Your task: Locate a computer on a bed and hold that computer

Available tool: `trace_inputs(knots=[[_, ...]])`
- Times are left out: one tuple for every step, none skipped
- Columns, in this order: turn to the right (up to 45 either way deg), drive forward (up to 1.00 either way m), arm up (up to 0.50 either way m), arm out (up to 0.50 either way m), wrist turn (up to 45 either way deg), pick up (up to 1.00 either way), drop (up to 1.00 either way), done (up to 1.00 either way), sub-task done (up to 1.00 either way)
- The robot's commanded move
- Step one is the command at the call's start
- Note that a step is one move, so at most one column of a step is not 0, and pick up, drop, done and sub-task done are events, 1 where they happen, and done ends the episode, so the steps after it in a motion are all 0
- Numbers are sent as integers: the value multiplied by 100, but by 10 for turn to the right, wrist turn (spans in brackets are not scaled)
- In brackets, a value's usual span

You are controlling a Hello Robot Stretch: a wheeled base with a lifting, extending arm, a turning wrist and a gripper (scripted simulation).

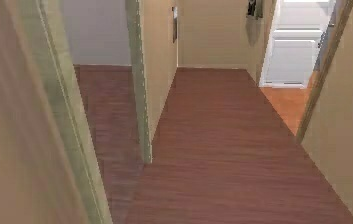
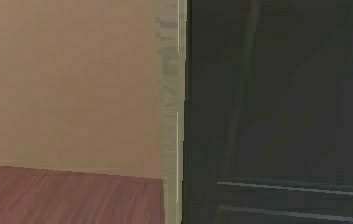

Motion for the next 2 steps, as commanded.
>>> trace_inputs(knots=[[0,85,0,0,0,0,0,0,0],[-150,0,0,0,0,0,0,0,0]])
